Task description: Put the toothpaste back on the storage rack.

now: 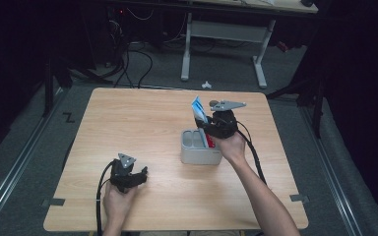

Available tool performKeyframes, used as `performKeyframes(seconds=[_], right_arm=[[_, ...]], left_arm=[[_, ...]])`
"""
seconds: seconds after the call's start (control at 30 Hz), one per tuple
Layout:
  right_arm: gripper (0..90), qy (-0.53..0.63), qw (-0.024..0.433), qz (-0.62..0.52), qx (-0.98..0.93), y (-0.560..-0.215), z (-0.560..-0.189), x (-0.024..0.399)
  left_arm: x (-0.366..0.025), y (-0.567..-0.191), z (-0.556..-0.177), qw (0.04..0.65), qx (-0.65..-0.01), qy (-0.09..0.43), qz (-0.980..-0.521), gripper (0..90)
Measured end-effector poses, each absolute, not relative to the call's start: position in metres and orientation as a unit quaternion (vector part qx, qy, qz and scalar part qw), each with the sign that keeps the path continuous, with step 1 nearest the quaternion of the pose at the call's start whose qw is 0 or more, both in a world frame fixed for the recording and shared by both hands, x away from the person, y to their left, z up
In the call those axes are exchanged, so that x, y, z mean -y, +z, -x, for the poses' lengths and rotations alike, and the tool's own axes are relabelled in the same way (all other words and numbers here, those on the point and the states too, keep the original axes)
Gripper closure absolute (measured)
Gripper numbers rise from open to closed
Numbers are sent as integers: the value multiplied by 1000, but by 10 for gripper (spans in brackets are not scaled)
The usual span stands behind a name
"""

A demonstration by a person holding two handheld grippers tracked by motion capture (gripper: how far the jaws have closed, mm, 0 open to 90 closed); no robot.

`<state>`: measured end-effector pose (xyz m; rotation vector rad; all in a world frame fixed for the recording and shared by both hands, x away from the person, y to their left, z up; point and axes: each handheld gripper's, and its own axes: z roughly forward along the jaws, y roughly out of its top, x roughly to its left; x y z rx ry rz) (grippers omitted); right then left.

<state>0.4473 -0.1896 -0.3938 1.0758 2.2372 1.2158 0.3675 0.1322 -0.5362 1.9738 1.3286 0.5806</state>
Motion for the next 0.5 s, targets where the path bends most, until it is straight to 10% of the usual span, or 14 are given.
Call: performKeyframes(seconds=[0.5], right_arm=[[696, 429, 182, -386, -796, -403, -443, 194]], left_arm=[[-132, -536, -367, 339, -510, 223, -758, 280]])
